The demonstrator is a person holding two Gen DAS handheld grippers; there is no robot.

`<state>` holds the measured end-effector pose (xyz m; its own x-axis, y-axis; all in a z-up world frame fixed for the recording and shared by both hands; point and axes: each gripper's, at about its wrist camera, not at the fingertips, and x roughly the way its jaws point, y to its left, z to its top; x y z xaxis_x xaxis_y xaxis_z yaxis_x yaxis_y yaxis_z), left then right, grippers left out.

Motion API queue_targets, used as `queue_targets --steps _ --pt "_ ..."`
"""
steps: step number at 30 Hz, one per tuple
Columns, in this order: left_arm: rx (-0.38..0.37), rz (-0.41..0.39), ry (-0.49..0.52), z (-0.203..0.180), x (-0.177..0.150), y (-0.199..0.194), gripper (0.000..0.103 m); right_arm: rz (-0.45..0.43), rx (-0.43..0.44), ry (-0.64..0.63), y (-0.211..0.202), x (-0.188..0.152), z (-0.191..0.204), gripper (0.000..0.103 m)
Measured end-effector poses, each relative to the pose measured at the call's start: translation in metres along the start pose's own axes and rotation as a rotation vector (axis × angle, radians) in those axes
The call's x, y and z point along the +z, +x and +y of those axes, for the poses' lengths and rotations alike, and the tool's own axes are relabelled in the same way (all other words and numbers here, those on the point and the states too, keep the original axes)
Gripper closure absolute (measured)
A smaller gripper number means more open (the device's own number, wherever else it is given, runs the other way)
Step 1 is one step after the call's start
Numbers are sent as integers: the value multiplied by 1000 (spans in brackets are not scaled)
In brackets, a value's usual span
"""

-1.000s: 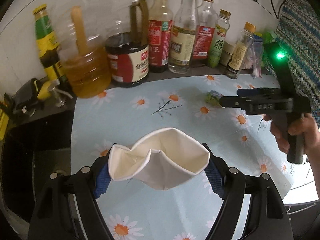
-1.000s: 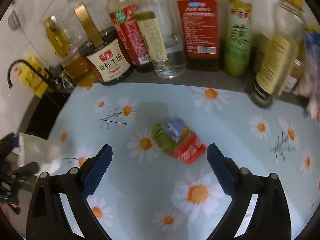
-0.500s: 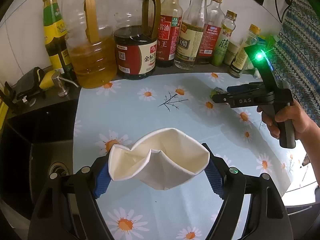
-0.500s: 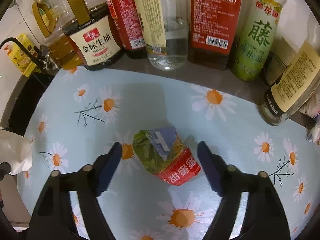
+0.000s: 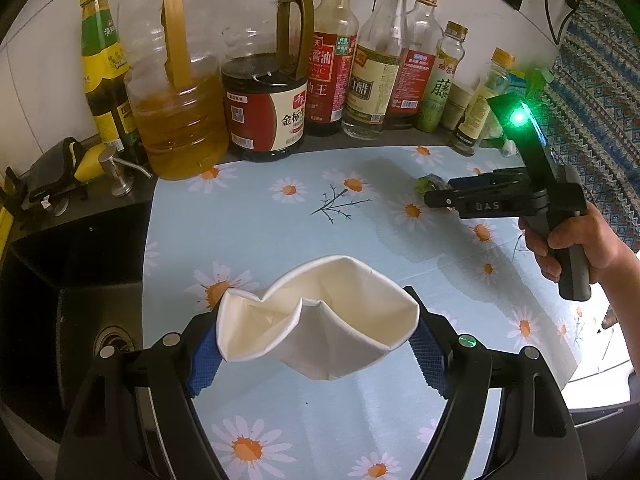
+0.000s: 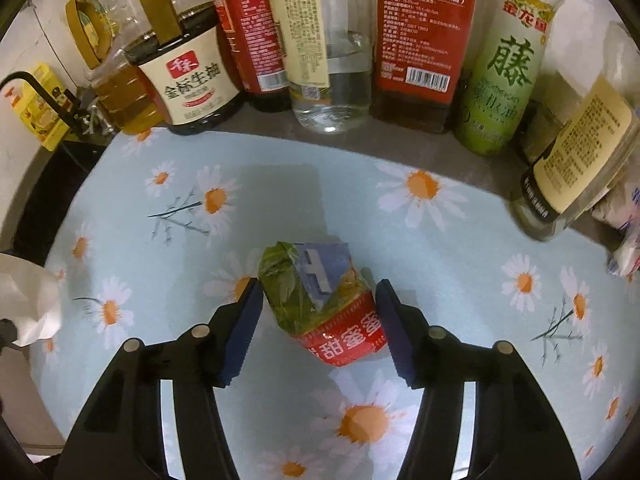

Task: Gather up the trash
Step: 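Grasp the white paper cup with the left tool while the right tool approaches the green-red snack packet, then close the right tool on the green-red snack packet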

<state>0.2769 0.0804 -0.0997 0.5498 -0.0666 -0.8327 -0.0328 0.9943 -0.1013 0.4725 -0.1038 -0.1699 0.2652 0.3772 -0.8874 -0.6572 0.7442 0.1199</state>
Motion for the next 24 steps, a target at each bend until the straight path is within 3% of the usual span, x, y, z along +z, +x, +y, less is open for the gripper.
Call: queue_targets --steps 11,24 --pt "-8 -17 -6 -10 -10 -13 26 -32 49 -32 -39 -26 31 45" --pt "-24 -40 -14 -39 -47 -43 26 -91 86 -59 -105 -83 70 45"
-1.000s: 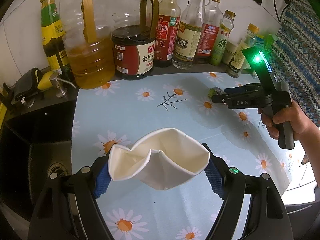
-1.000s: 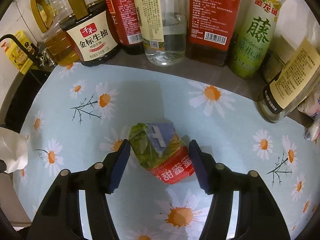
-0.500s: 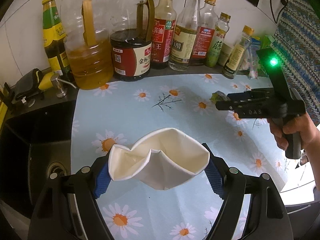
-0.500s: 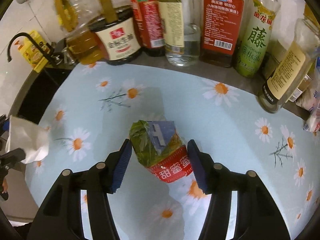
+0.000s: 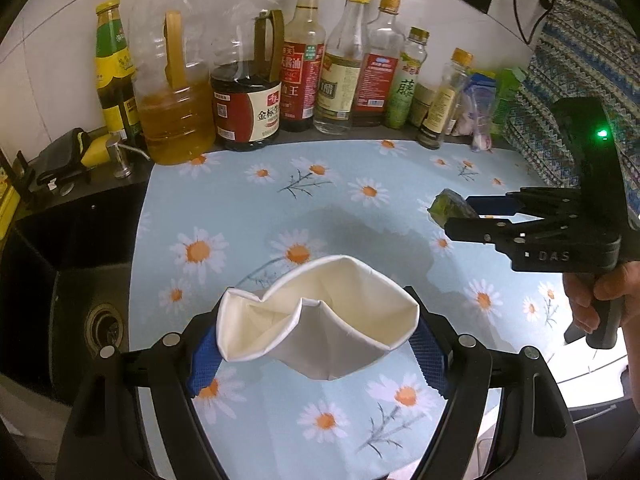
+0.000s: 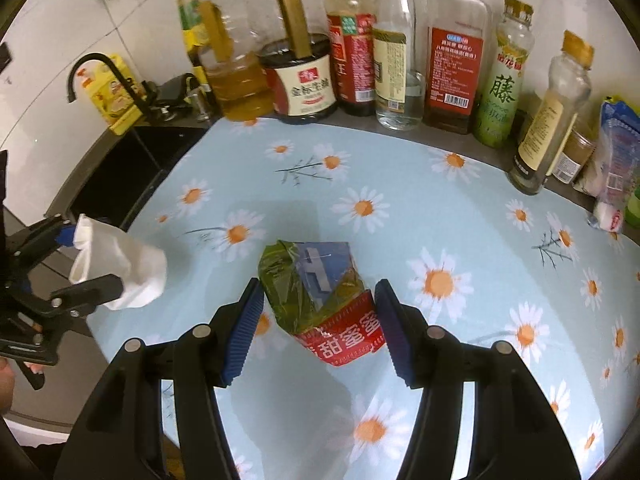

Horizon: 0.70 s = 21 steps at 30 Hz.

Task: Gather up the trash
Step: 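Close the right tool on the green-red snack packet, then carry the paper cup and snack packet down over the black bin with both tools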

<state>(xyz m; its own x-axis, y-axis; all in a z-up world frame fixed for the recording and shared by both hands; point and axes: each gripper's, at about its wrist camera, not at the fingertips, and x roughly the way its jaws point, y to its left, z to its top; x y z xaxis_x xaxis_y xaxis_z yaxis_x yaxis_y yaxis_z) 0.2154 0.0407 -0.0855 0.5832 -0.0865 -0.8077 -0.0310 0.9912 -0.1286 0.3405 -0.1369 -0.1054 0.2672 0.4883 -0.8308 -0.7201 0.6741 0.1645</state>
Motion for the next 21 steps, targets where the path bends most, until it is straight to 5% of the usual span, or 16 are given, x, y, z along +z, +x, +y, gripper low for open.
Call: queue_targets --steps 21 --pt "61 -31 -56 -40 -79 -60 26 -12 100 -84 -56 -91 64 45"
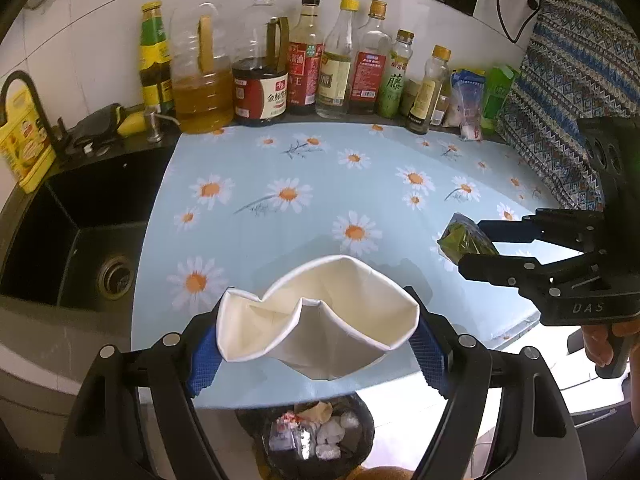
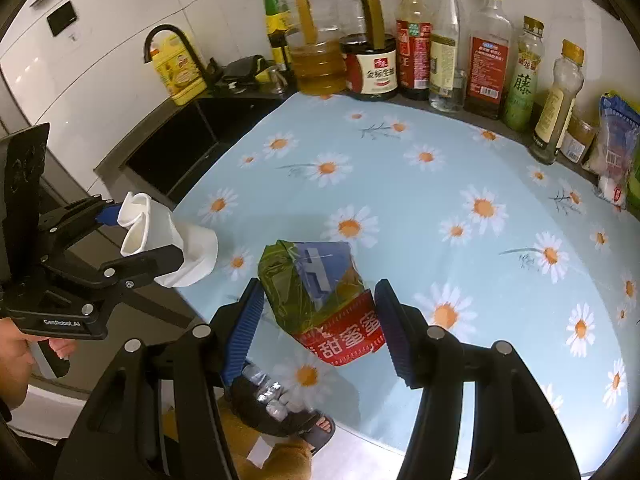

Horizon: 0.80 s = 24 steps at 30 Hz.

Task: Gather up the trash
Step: 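Carry the paper cup and snack packet down over the black bin with both tools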

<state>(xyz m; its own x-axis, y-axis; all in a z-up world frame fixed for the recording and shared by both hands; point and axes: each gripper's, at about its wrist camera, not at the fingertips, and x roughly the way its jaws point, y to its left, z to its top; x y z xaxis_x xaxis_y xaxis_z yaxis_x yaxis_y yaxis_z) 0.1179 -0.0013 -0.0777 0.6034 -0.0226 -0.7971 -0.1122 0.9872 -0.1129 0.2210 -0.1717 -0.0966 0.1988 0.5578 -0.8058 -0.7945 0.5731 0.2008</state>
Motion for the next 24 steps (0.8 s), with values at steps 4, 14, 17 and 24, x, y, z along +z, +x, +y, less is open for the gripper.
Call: queue_targets --steps 4,14,17,24 --pt "10 7 -12 -3 -14 -8 26 5 29 -5 -2 -13 10 45" --pt "27 58 -59 1 -52 -12 26 46 93 -11 10 -42 35 45" --pt "22 78 -87 6 -65 -11 26 53 118 -13 13 -51 41 45" --pt "-6 120 -142 14 -99 -8 26 87 169 -50 26 -75 62 45"
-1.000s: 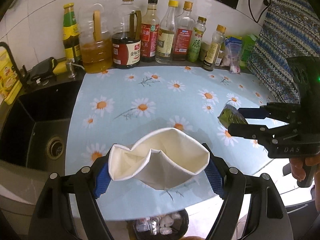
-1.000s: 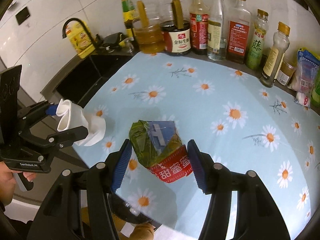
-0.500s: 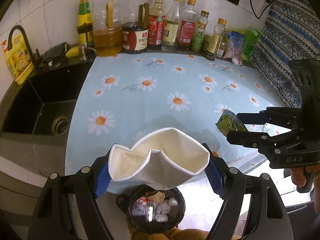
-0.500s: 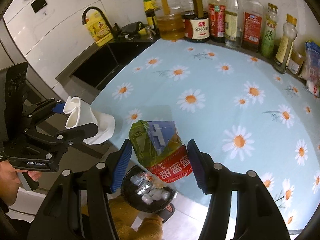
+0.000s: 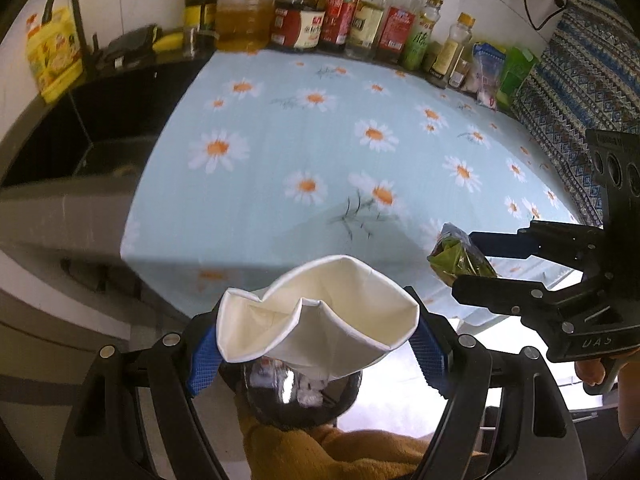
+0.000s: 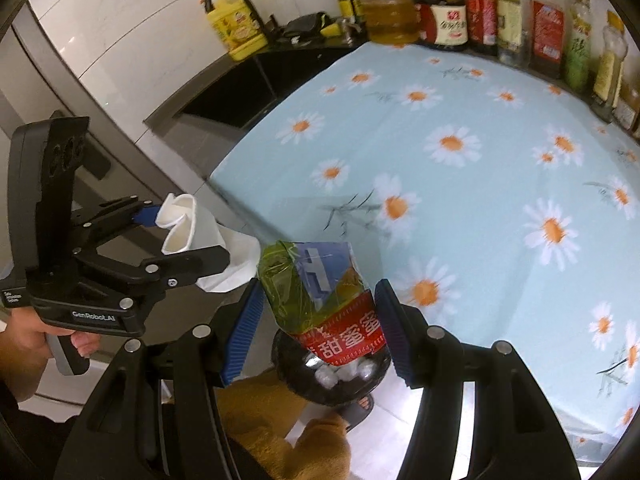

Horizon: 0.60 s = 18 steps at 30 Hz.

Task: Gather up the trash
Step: 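Carry the paper cup and snack packet down over the black bin with both tools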

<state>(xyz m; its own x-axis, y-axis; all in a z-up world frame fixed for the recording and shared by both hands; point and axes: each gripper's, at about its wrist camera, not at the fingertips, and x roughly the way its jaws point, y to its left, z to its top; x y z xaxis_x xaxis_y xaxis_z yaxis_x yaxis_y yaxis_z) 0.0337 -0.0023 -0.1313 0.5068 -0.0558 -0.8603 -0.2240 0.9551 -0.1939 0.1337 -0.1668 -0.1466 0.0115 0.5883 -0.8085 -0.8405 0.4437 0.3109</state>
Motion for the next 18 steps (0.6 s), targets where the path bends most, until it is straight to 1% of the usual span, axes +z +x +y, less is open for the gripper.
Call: queue_targets --steps 7,11,18 --pt "-16 77 -64 19 -31 19 26 49 38 -22 24 -21 16 45" --pt "-17 116 -99 33 -47 31 26 88 42 -33 39 -33 22 45" --pt "-31 200 -155 49 -69 56 26 152 49 13 69 -55 19 45"
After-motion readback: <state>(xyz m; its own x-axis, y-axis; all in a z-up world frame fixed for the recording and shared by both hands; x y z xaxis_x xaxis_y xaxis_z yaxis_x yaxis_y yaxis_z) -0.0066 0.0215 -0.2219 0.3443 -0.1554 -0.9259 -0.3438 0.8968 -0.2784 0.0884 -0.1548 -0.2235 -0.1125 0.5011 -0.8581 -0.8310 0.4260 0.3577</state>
